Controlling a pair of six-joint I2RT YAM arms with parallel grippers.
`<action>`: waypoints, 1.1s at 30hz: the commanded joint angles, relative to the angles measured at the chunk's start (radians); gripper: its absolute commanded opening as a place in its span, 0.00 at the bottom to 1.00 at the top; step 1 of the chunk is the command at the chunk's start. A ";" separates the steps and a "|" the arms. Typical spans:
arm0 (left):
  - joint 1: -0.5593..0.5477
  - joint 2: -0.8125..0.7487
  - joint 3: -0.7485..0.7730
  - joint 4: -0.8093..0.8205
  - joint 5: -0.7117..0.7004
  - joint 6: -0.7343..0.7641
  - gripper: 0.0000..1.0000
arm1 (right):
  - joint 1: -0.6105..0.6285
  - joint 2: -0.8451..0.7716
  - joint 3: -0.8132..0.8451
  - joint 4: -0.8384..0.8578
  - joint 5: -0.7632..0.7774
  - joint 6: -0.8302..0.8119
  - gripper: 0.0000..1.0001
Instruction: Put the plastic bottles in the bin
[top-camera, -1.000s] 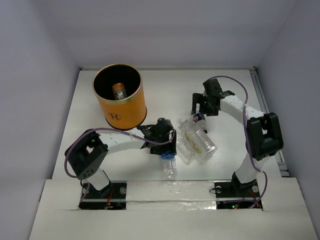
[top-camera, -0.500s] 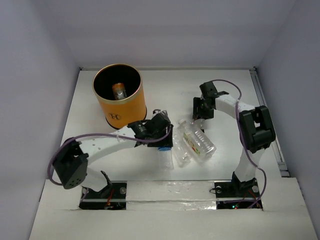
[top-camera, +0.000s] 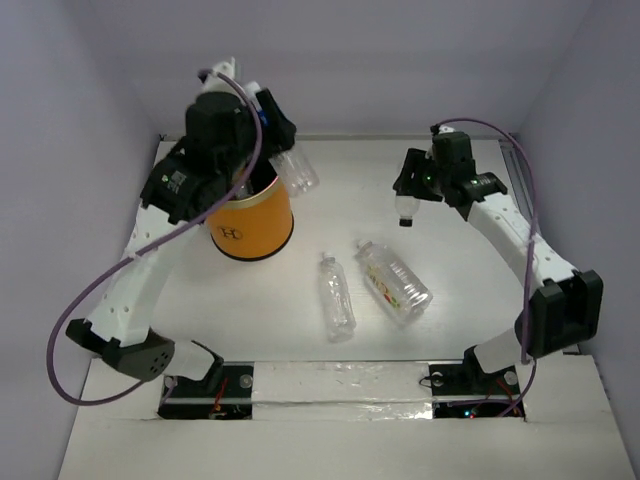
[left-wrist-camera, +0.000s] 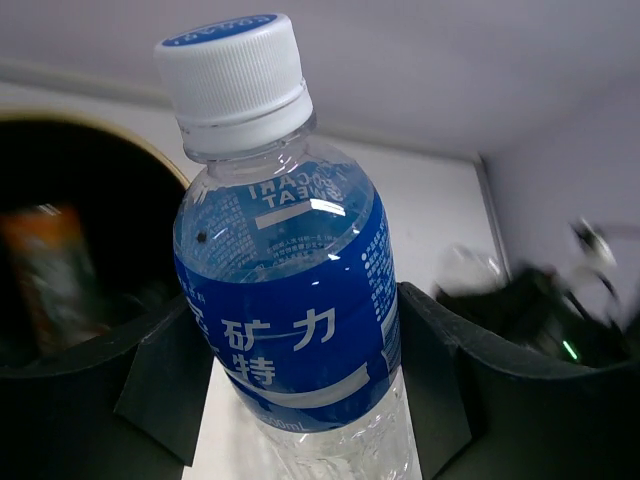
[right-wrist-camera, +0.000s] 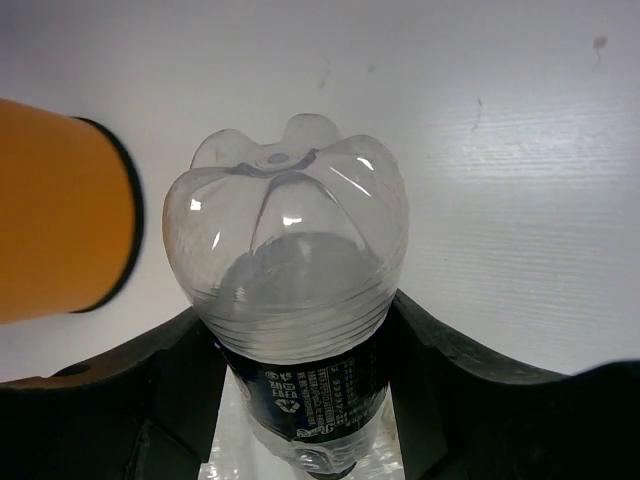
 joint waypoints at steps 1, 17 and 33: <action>0.159 0.082 0.132 -0.025 0.020 0.127 0.50 | -0.004 -0.100 0.033 0.049 -0.105 0.060 0.60; 0.433 0.094 0.014 0.171 0.037 0.142 0.92 | 0.211 0.019 0.423 0.130 -0.196 0.203 0.59; 0.360 -0.450 -0.478 0.188 0.085 0.064 0.57 | 0.429 0.625 1.137 0.310 -0.162 0.350 0.62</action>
